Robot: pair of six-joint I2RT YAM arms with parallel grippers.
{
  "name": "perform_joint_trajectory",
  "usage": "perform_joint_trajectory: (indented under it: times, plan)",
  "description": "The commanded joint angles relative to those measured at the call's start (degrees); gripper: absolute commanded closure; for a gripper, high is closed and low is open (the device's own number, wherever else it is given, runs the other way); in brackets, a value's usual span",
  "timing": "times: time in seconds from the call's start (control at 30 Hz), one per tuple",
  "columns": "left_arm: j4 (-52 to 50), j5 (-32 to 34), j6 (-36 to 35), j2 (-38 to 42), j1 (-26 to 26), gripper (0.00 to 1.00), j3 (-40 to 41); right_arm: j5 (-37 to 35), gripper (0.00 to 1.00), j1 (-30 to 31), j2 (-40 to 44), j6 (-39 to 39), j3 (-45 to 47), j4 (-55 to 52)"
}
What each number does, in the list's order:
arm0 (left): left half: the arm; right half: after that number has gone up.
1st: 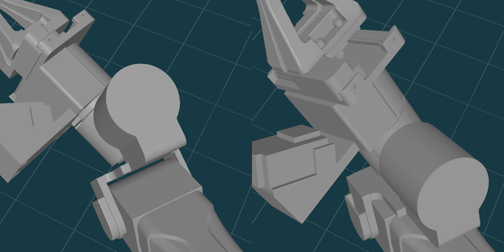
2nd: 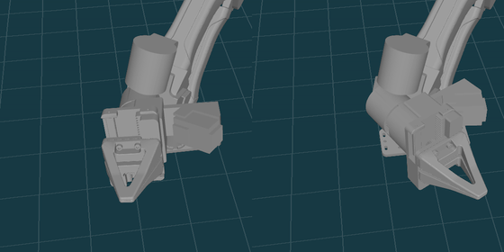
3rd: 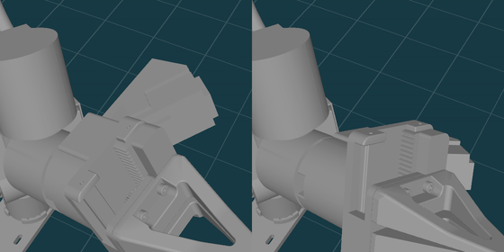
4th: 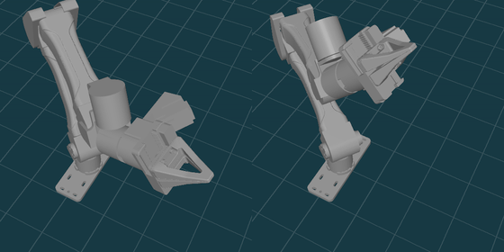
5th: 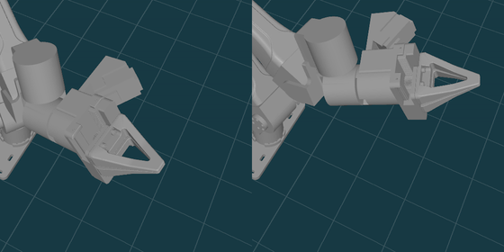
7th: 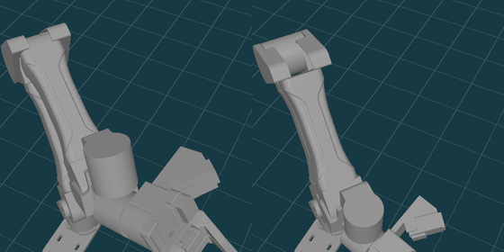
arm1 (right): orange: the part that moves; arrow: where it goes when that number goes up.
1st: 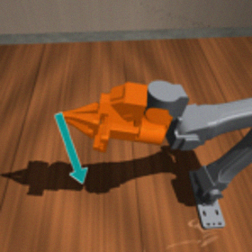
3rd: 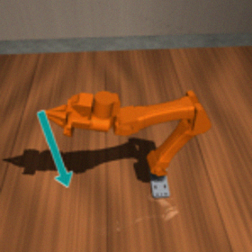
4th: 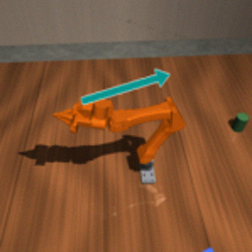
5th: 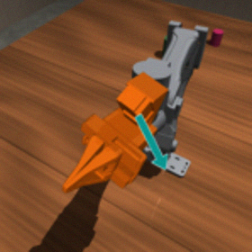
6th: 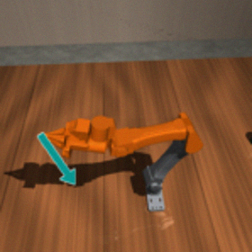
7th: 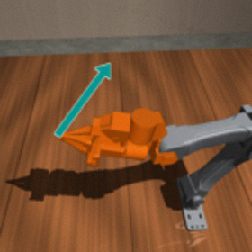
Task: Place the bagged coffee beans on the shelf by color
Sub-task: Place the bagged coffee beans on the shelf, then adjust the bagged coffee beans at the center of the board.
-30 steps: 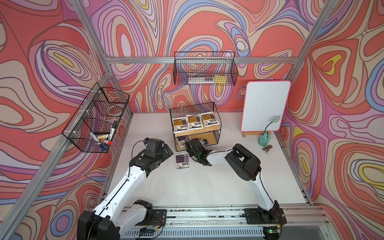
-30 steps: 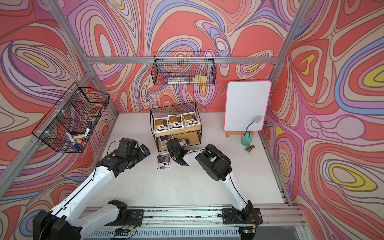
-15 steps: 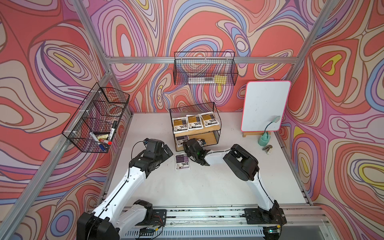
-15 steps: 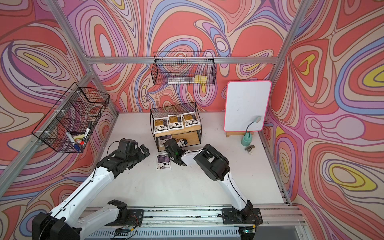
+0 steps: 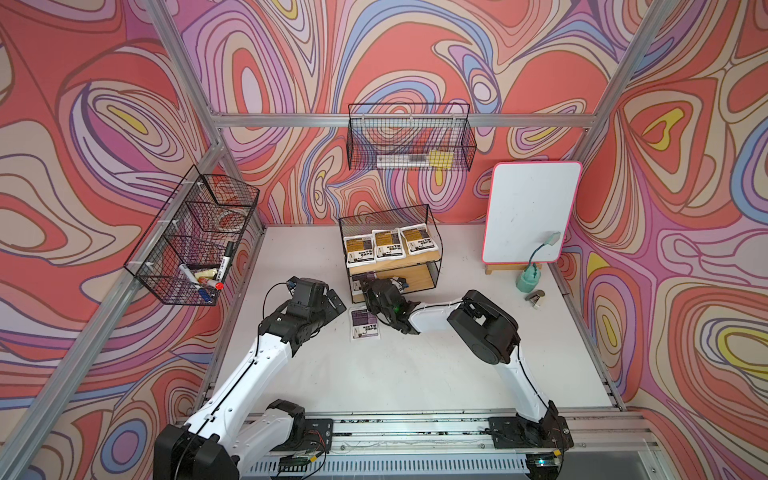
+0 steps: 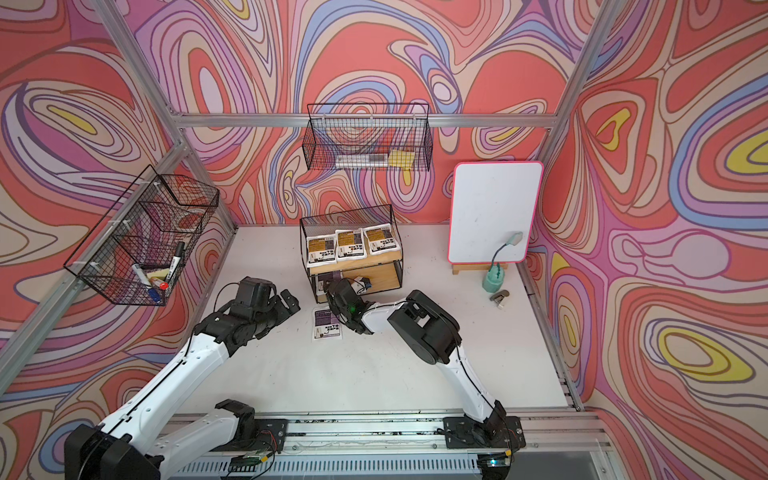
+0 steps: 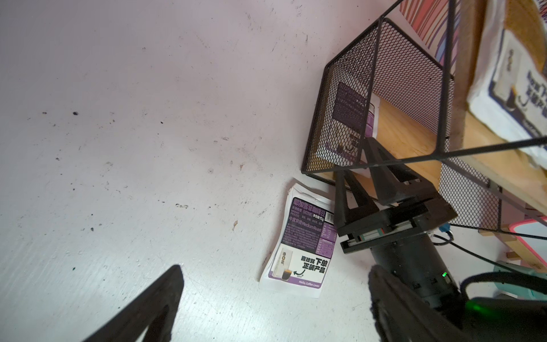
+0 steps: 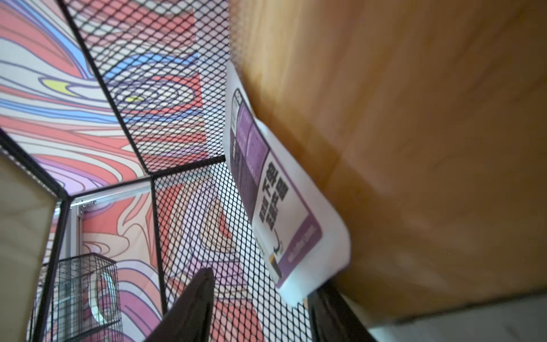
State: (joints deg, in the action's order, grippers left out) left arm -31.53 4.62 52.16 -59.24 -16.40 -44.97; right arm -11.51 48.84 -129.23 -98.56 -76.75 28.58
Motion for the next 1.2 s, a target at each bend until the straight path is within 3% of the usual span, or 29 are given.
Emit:
perform_joint_trajectory:
  times: [0.0, 0.3, 0.63, 0.87, 1.17]
  plan:
    - [-1.52, -0.23, -0.32, 0.19, 0.41, 0.01, 0.76, 0.52, 0.41, 0.31, 3.49, 2.92, 3.77, -1.11]
    - [-1.54, -0.96, -1.91, -1.00, 0.41, 0.01, 1.38, 3.43, 0.36, 0.29, 11.66, 10.10, 11.06, -0.13]
    - [2.12, -5.78, -3.91, -3.82, 0.41, 0.01, 5.53, 4.78, 0.32, -0.47, 25.34, 18.10, 25.36, -2.57]
    - [10.00, -9.53, -2.90, -8.04, -0.68, 0.01, 11.66, 6.88, 0.29, -4.71, 34.92, 21.71, 34.84, -6.15]
    - [18.10, -10.92, -4.90, -13.61, -5.90, 0.01, 12.65, 7.66, 0.25, -10.78, 51.27, 31.76, 44.03, -19.33]
